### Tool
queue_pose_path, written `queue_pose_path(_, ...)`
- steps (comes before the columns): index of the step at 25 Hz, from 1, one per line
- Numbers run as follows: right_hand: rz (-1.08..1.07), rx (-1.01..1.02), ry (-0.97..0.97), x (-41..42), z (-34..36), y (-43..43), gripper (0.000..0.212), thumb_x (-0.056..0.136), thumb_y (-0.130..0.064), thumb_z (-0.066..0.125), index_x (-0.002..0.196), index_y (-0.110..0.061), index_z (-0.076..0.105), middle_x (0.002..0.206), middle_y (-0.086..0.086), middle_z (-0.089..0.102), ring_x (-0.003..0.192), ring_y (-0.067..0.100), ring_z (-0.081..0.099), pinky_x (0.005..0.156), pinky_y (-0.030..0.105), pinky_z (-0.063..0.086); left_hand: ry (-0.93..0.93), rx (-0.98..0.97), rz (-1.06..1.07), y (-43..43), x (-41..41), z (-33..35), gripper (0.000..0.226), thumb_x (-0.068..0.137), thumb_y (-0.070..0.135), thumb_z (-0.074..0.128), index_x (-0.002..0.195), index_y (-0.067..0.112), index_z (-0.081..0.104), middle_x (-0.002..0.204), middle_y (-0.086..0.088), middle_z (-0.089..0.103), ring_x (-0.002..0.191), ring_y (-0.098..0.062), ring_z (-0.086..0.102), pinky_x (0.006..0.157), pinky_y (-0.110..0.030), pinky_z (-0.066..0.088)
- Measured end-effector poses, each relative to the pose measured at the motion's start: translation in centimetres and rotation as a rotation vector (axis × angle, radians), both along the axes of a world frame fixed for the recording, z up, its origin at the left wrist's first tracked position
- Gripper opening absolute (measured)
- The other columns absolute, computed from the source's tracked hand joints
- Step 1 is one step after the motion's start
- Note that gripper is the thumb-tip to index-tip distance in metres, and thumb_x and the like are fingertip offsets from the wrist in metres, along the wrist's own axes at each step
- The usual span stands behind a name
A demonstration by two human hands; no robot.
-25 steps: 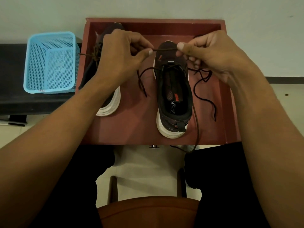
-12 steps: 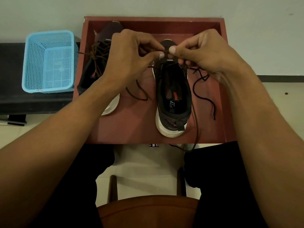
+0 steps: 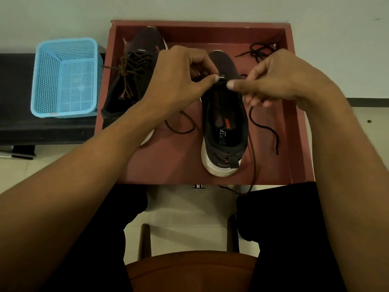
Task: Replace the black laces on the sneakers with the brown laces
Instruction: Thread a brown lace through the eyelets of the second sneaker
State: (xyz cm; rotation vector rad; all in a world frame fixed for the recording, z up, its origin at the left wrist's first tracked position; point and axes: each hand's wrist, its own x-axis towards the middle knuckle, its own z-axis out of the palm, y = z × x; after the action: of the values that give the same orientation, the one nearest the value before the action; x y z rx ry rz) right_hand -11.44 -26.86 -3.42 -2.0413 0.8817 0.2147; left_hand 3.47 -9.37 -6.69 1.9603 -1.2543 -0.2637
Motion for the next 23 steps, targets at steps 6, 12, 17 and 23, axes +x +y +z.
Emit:
queue_pose_path(6, -0.040, -0.031, 0.085, 0.9, -0.4, 1.0, 0.012, 0.091, -0.017, 0.079, 0.084, -0.008, 0.079, 0.067, 0.003, 0.077, 0.065, 0.018, 0.078, 0.089, 0.052, 0.064, -0.027, 0.147, -0.039, -0.8, -1.4, -0.9, 0.005, 0.086, 0.031, 0.077, 0.090, 0.028, 0.079, 0.075, 0.018, 0.069, 0.070, 0.002, 0.067, 0.069, -0.014, 0.055)
queue_pose_path(12, -0.150, 0.181, -0.004, 0.7, -0.7, 1.4, 0.004, 0.094, -0.001, 0.074, 0.093, -0.003, 0.077, 0.068, 0.003, 0.075, 0.060, 0.006, 0.074, 0.054, 0.015, 0.056, -0.079, 0.192, 0.121, -1.1, -1.5, -1.4, 0.005, 0.085, 0.031, 0.078, 0.090, 0.030, 0.080, 0.078, 0.015, 0.070, 0.073, -0.001, 0.066, 0.075, -0.021, 0.058)
queue_pose_path(17, -0.159, 0.261, -0.029, 1.1, -1.3, 1.1, 0.005, 0.095, -0.002, 0.073, 0.095, -0.004, 0.077, 0.062, -0.002, 0.074, 0.057, 0.006, 0.071, 0.050, 0.014, 0.053, -0.077, 0.249, 0.132, -0.9, -1.4, -1.3, 0.005, 0.086, 0.036, 0.078, 0.090, 0.034, 0.081, 0.072, 0.019, 0.061, 0.070, -0.001, 0.060, 0.070, -0.021, 0.054)
queue_pose_path(23, -0.152, 0.254, -0.037, 1.1, -1.4, 1.3, 0.004, 0.096, -0.002, 0.071, 0.098, -0.003, 0.075, 0.051, -0.007, 0.067, 0.045, 0.001, 0.064, 0.048, 0.013, 0.051, -0.053, 0.298, 0.200, -1.1, -2.1, -1.2, 0.008, 0.087, 0.043, 0.079, 0.093, 0.037, 0.080, 0.069, 0.023, 0.052, 0.075, -0.004, 0.059, 0.062, -0.020, 0.048)
